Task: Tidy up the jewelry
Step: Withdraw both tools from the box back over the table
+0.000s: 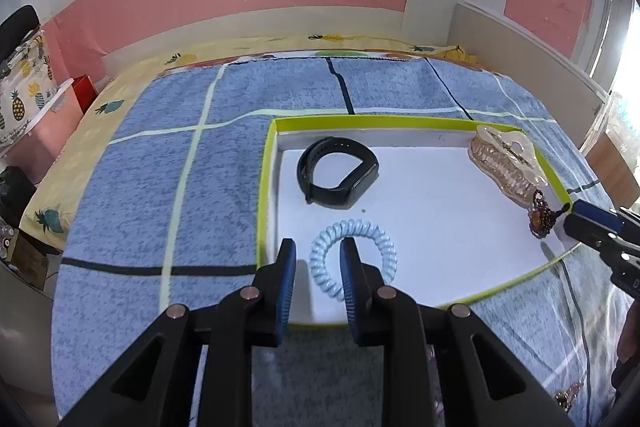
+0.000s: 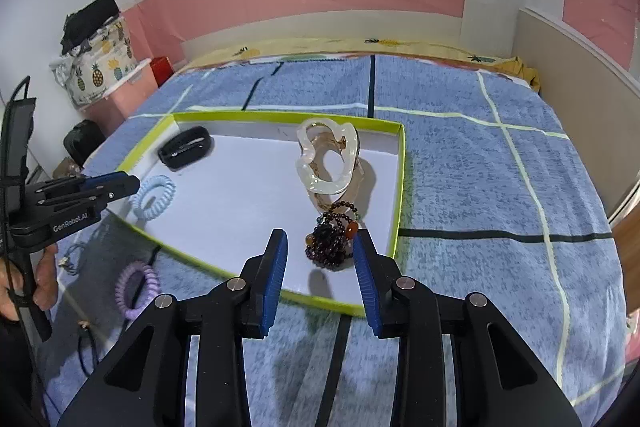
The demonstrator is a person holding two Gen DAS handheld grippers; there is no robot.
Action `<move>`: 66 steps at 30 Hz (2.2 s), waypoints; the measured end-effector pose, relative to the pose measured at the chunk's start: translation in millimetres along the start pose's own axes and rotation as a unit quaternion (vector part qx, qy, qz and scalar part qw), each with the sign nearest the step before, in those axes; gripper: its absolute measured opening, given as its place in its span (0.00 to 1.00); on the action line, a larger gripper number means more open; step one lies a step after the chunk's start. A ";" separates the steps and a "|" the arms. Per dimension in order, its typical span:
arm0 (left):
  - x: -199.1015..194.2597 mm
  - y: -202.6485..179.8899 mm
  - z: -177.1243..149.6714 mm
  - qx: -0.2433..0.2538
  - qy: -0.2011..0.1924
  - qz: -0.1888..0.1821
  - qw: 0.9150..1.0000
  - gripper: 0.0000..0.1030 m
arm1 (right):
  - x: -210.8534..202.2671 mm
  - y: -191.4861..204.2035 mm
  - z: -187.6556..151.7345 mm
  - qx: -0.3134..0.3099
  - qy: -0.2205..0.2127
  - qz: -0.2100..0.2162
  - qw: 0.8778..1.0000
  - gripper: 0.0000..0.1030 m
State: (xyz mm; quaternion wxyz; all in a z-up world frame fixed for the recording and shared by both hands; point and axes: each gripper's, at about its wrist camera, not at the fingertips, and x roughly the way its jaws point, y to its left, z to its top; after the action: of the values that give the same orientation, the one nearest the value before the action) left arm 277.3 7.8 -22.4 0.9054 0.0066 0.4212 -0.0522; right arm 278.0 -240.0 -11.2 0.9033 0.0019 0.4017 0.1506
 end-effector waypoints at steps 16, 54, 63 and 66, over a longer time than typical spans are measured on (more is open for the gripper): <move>-116.4 12.3 -74.4 -0.028 -0.068 -0.006 0.997 0.23 | -108.1 27.6 -65.3 0.004 -0.062 0.010 0.998 0.34; -154.5 -2.6 -153.1 -0.016 -0.061 -0.043 0.997 0.23 | -140.3 52.4 -145.0 -0.007 -0.036 0.034 0.999 0.34; -123.1 -10.6 -142.4 0.000 -0.032 -0.053 0.998 0.25 | -117.0 48.4 -141.1 -0.002 -0.009 0.040 0.999 0.34; -111.3 -12.7 -138.8 0.002 -0.024 -0.050 0.998 0.26 | -109.7 45.9 -139.1 0.007 -0.003 0.042 0.999 0.34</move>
State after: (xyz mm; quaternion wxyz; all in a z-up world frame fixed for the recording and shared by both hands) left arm 99.1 12.9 -26.6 0.9114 -0.0138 0.3994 -0.0983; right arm 95.2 -242.6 -20.1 0.8974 0.0251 0.3993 0.1859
